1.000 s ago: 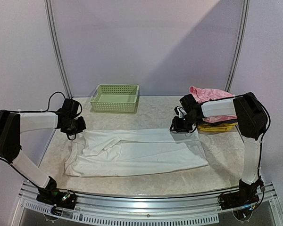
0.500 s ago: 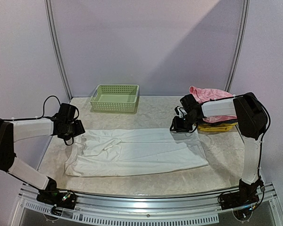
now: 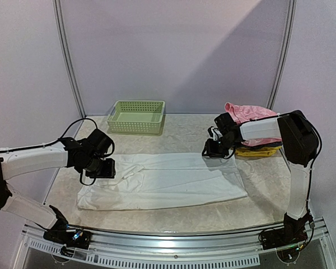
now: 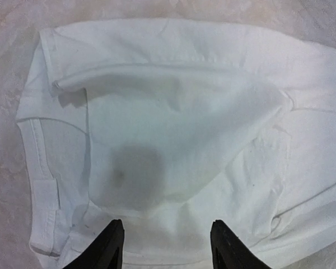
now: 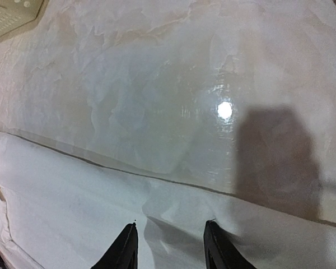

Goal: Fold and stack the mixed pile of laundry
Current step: Rotate the rectangle-folded T-shirt at the center of the board.

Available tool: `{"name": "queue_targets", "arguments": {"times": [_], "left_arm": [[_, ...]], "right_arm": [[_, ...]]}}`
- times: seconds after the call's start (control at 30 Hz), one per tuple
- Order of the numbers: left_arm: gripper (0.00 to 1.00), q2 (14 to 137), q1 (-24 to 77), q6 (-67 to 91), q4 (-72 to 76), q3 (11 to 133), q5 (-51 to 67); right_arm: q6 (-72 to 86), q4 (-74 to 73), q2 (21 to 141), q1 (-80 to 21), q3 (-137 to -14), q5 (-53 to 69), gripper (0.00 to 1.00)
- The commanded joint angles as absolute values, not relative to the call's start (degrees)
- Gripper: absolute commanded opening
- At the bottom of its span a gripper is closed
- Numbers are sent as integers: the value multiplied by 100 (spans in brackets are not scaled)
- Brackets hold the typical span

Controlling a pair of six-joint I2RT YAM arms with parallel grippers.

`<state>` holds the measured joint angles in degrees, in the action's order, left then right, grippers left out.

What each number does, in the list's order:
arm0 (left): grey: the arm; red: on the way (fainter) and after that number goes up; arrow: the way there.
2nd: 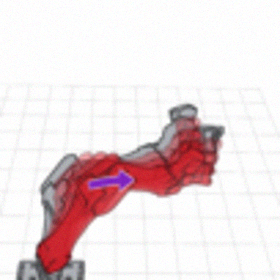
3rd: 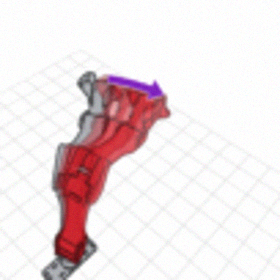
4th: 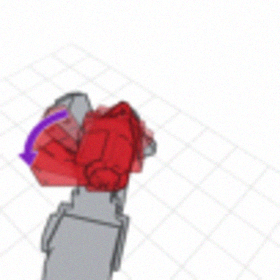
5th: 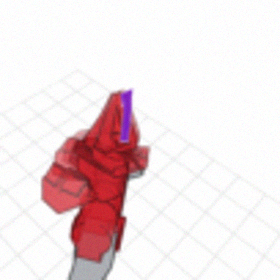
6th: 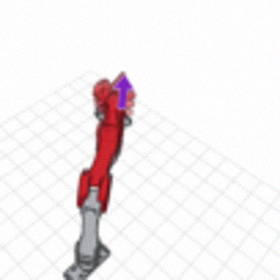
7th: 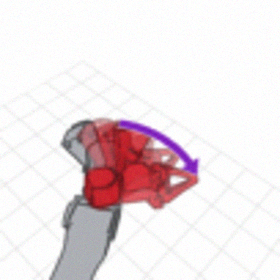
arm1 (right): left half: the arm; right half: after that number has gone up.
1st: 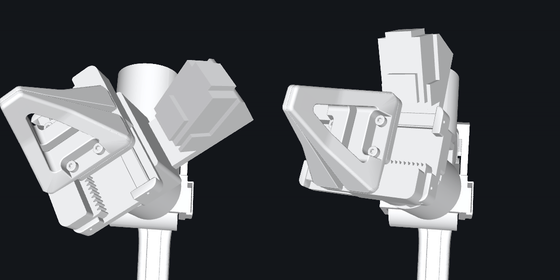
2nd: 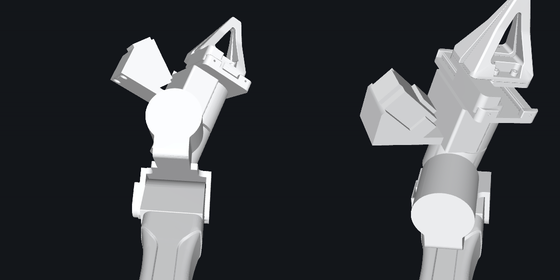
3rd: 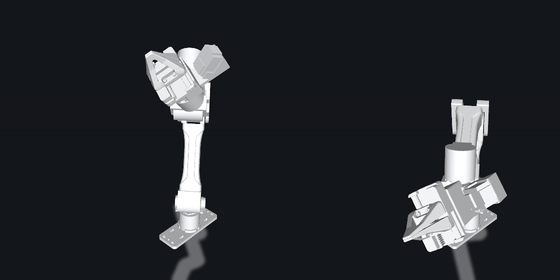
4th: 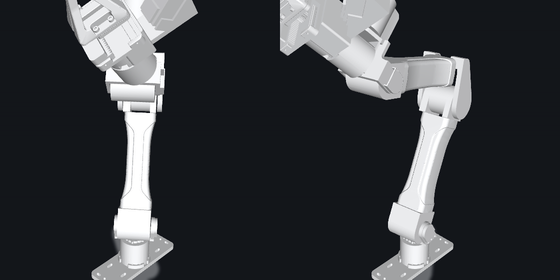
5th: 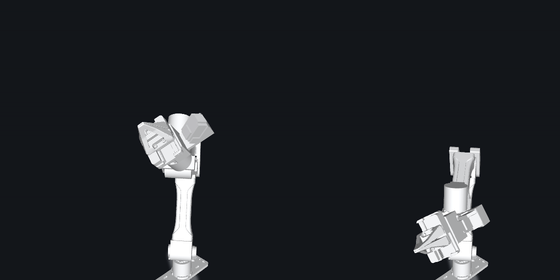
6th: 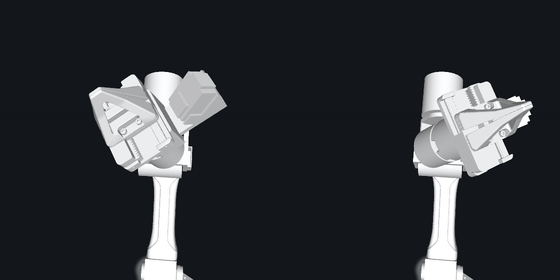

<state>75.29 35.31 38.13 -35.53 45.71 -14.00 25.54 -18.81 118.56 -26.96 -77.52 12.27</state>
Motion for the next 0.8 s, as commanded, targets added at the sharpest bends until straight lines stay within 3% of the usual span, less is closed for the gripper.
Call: {"name": "queue_targets", "arguments": {"times": [0.0, 0.77], "left_arm": [[52, 7595, 3989, 3938, -4325, 4517, -1045], [42, 9073, 4023, 3993, -2709, 3992, -1151]], "right_arm": [[2644, -2422, 11967, -2613, -7429, 839, 41], [2698, -2485, 11667, -2619, -7057, 738, 41]]}}
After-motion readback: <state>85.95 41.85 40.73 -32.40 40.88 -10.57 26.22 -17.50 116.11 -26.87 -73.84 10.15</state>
